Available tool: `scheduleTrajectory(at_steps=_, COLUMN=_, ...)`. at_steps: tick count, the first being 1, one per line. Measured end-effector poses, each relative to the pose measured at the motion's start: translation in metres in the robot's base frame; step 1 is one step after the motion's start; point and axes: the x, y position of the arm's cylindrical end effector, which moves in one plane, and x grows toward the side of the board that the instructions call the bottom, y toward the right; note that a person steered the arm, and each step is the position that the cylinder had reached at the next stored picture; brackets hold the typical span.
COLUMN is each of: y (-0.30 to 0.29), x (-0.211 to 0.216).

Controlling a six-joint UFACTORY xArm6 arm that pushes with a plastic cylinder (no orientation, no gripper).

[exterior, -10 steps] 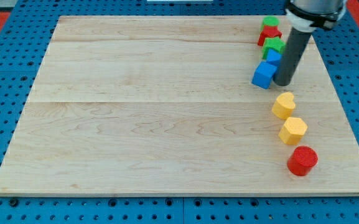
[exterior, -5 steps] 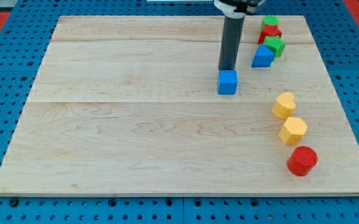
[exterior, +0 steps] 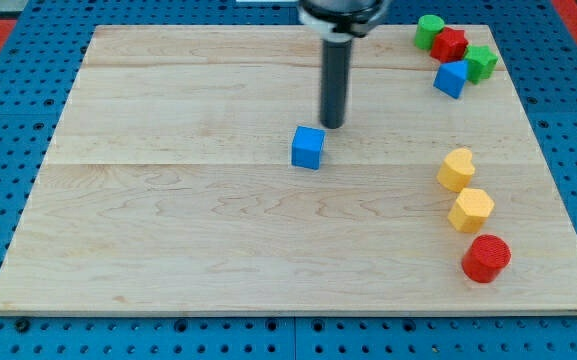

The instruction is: Move blue cube to the center of the board

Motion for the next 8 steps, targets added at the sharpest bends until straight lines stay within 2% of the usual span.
scheduleTrajectory(at_steps=1, y=0.021, x=0.012)
scheduleTrajectory(at_steps=2, y=-0.023, x=0.033)
scheduleTrajectory(at_steps=3, y=-0.041, x=0.06)
scheduleTrajectory(at_steps=4, y=-0.015, x=0.09)
scheduleTrajectory(at_steps=5, y=-0.07, x=0.111)
scheduleTrajectory(at_steps=6, y=-0.086, x=0.093)
scheduleTrajectory(at_steps=7, y=-0.07, x=0.044)
scheduleTrajectory(at_steps=8, y=-0.049, x=0.03)
